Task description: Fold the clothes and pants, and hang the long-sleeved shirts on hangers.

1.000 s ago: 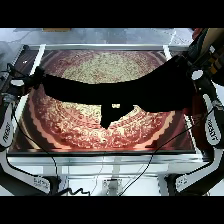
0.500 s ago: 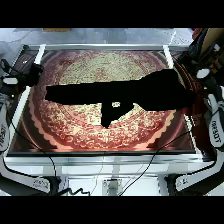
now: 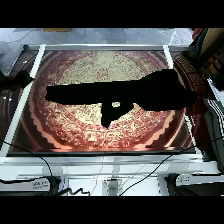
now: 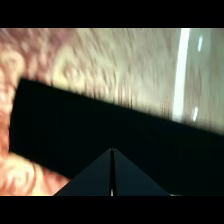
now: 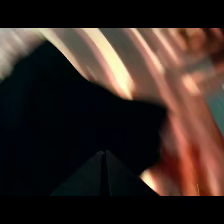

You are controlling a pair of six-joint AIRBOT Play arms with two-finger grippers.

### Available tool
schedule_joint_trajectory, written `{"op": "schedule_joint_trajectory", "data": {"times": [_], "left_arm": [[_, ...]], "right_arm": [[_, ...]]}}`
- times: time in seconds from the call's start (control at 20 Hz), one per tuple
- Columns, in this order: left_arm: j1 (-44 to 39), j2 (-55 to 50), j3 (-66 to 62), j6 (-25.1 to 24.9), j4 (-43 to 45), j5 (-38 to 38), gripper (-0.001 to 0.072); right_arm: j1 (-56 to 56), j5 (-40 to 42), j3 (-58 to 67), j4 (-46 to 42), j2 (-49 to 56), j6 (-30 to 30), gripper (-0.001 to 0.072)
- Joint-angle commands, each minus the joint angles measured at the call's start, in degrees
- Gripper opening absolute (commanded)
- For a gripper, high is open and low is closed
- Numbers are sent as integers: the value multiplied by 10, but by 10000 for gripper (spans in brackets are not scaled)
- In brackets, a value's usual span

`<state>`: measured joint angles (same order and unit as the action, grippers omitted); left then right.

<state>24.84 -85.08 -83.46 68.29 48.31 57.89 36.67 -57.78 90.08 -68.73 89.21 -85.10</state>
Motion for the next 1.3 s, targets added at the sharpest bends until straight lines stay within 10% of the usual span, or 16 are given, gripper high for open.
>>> {"op": "schedule_joint_trajectory", "data": {"times": [0.0, 0.4, 0.45, 0.55, 1.15, 1.25], "left_arm": [[-33, 34, 42, -19, 33, 98, 6], [-293, 60, 264, -19, 31, 52, 24], [-327, 49, 274, -31, 31, 53, 127], [-388, 26, 278, -59, 31, 43, 720], [-522, -33, 278, -62, 57, -237, 588], [-523, -35, 278, -62, 57, -249, 369]], "right_arm": [[44, -137, -52, 3, 11, 19, 17], [38, -121, -93, 22, 16, 38, 18], [38, -121, -93, 27, 16, 38, 18], [38, -121, -93, 31, 16, 38, 18], [38, -127, -93, 31, 16, 38, 18], [38, -127, -93, 31, 16, 38, 18]]}}
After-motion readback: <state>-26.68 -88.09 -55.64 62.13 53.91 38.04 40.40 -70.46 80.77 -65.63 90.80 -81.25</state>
